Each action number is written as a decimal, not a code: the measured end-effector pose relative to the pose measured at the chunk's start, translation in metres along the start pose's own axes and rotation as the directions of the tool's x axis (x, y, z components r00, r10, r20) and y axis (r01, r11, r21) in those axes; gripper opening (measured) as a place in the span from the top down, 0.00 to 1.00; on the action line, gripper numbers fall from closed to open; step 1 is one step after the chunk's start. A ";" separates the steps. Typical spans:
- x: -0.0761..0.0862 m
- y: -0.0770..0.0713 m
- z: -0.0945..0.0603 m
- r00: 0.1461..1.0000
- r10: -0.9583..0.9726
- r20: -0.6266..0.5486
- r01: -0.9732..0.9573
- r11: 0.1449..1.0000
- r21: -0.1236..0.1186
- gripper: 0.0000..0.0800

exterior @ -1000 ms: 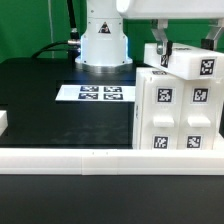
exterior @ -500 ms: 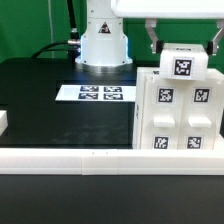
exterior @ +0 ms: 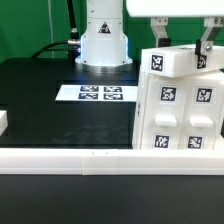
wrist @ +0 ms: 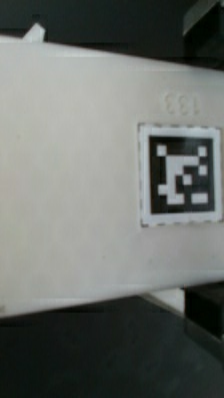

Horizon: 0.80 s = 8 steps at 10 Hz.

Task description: Assemble cabinet

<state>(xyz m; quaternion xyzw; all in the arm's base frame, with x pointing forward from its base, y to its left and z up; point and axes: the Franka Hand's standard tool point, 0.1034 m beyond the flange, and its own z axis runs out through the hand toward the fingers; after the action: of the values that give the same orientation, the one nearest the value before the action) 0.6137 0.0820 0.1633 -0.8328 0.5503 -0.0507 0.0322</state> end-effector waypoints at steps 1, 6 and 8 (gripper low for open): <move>0.002 0.002 0.001 0.992 0.125 0.009 -0.125 0.992 -0.001 0.30; -0.005 -0.002 -0.002 0.867 0.491 0.090 -0.491 0.871 -0.013 0.02; -0.006 -0.010 -0.015 0.869 0.479 0.122 -0.485 0.874 0.025 0.00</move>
Offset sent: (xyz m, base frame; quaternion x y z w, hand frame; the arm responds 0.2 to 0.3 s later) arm 0.0000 0.0000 0.0000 0.0000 0.0000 0.3193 0.9477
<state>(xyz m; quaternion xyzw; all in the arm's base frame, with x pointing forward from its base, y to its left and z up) 0.6189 0.0914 0.1794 -0.6695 0.7363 -0.0092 0.0976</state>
